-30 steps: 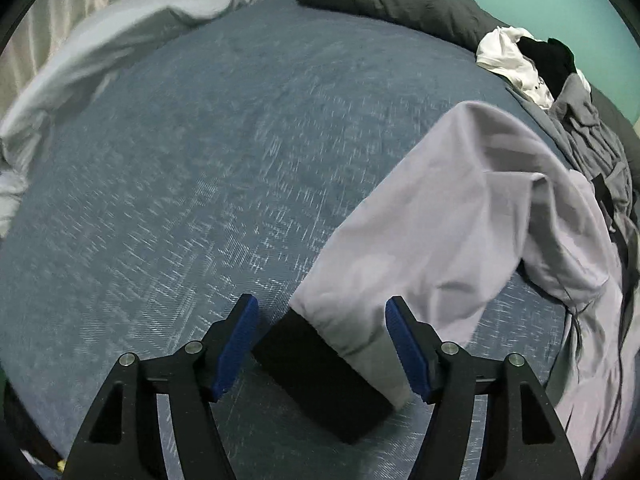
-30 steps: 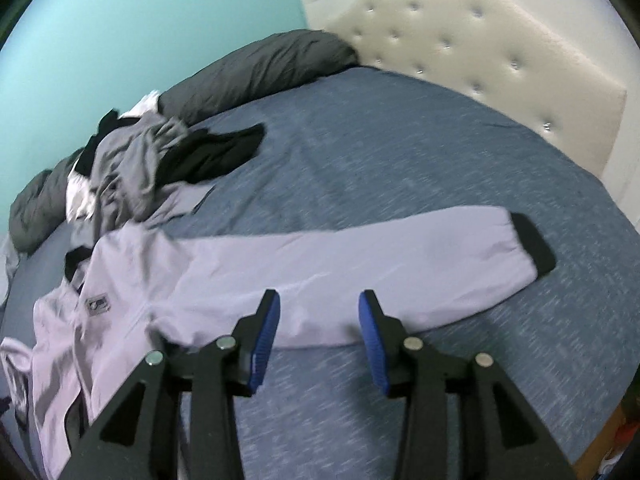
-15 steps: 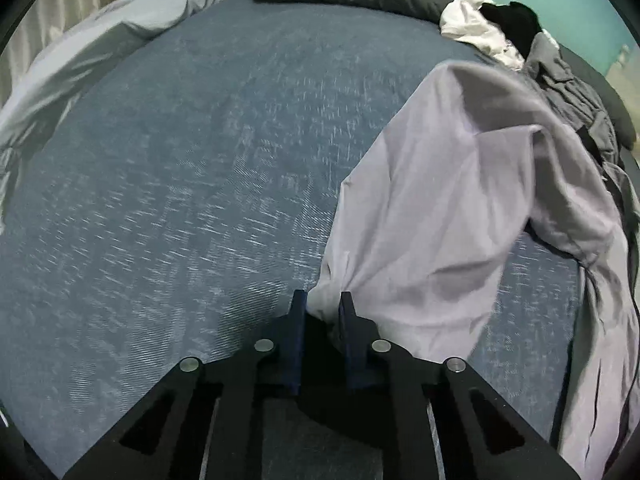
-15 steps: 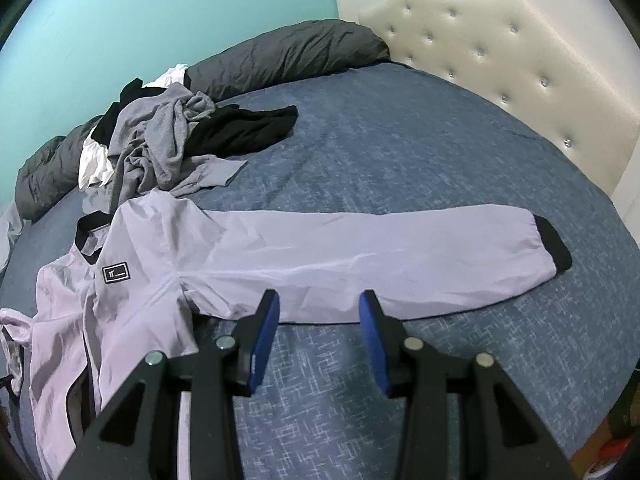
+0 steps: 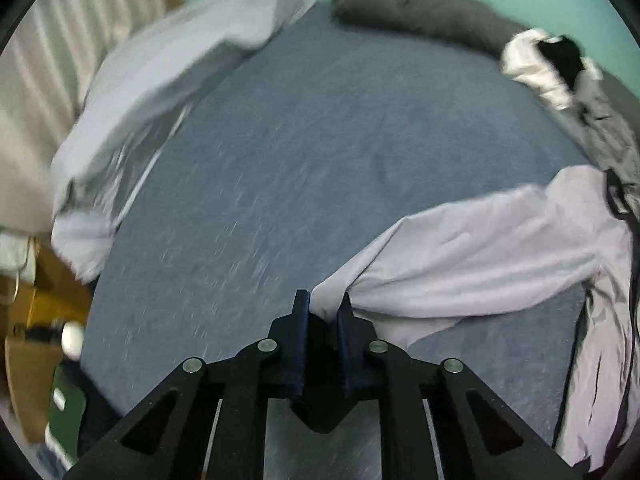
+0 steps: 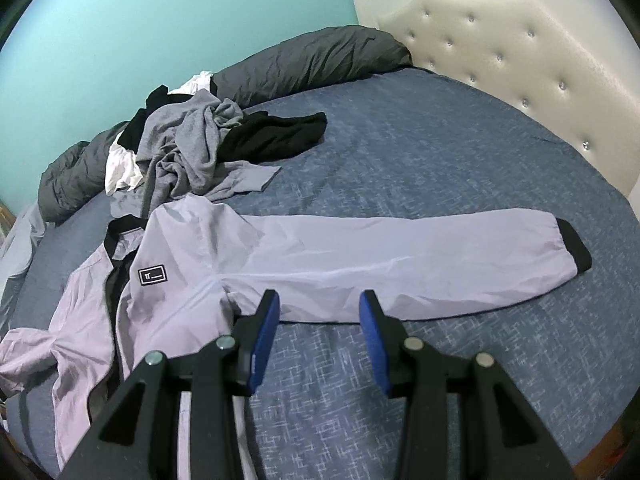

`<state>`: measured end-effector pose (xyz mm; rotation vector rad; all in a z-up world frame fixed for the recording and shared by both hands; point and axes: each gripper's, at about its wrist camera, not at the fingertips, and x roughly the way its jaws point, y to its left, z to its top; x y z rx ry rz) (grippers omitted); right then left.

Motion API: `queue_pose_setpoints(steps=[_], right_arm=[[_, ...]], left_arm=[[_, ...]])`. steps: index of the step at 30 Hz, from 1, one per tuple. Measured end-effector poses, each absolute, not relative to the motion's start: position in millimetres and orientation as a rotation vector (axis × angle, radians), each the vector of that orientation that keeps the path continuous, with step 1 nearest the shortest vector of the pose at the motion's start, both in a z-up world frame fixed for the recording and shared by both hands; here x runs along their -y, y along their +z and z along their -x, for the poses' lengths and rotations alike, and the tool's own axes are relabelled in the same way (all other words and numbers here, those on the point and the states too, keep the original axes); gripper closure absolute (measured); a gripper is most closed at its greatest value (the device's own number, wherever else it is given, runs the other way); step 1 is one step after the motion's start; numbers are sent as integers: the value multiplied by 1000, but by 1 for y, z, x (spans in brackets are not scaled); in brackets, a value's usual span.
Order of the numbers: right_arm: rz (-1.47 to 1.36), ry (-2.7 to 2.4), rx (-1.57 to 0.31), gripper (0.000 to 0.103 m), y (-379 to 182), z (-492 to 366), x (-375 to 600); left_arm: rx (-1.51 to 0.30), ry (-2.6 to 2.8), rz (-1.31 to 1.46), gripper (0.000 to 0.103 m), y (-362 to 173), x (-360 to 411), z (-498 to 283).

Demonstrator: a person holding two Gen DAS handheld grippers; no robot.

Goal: Fold clothes

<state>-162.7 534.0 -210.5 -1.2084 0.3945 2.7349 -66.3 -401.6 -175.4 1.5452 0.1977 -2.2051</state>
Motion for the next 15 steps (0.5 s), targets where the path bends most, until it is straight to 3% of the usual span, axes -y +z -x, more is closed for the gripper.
queue_pose_setpoints(steps=[1, 2, 3, 7, 15], right_arm=[[1211, 2735, -399, 61, -210, 162, -534], [1211, 2737, -405, 61, -209, 161, -533], [1211, 2740, -409, 61, -208, 160, -533], [1223, 2758, -375, 61, -204, 158, -529], [1264, 2758, -365, 53, -210, 165, -520]], left_arm=[[-194, -2165, -1562, 80, -181, 405, 65], [-193, -2138, -1550, 65, -184, 407, 63], [-200, -2109, -1525, 58, -186, 408, 60], [-230, -2145, -1456, 45, -180, 400, 65], [-214, -2461, -1489, 38, -173, 305, 136]])
